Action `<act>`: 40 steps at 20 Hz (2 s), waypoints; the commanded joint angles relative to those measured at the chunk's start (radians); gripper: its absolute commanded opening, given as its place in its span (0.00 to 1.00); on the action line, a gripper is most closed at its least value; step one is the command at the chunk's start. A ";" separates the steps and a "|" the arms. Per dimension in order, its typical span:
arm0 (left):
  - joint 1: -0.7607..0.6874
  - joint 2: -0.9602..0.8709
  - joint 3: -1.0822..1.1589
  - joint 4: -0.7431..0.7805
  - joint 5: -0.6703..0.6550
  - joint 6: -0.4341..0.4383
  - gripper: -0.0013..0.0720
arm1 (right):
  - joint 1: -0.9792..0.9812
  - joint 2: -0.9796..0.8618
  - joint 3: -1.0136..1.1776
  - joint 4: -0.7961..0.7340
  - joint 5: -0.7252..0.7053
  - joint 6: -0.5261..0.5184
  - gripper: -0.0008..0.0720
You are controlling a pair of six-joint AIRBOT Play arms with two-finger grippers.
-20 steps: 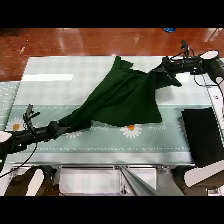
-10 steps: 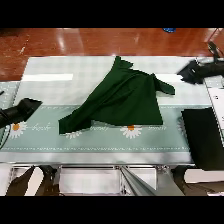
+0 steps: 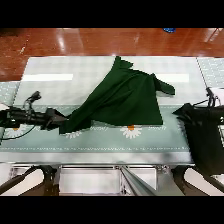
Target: Fold the shirts.
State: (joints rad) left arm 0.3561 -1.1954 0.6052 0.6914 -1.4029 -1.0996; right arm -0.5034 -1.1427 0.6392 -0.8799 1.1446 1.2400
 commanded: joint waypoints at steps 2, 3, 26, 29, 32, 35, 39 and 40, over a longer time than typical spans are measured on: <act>-0.106 -0.115 0.003 -0.003 0.039 0.015 0.71 | -0.006 0.032 -0.126 0.078 -0.003 -0.075 0.57; -0.121 -0.119 0.003 -0.003 0.053 0.016 0.71 | -0.006 0.032 -0.129 0.078 -0.003 -0.075 0.57; -0.134 -0.120 0.005 -0.027 0.117 0.093 0.04 | 0.325 -0.264 0.040 0.283 -0.193 -0.063 0.38; -0.077 -0.118 0.027 -0.157 0.109 0.093 0.04 | 0.382 -0.278 0.174 0.288 -0.156 -0.063 0.04; 0.020 -0.069 0.164 -0.454 0.020 0.130 0.04 | 0.367 -0.221 0.396 0.262 -0.026 -0.030 0.04; 0.105 0.029 0.391 -0.653 0.068 0.079 0.04 | 0.338 -0.119 0.693 0.188 0.013 0.052 0.04; 0.171 0.140 0.740 -0.537 0.200 -0.080 0.04 | 0.317 -0.014 1.098 0.068 0.090 0.127 0.04; 0.178 0.165 0.823 -0.453 0.215 -0.111 0.04 | 0.317 0.019 1.168 0.034 0.101 0.145 0.04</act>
State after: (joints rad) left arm 0.4911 -1.1030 1.2026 0.1524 -1.2713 -1.1007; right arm -0.1787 -1.2015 1.5620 -0.7433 1.1938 1.3151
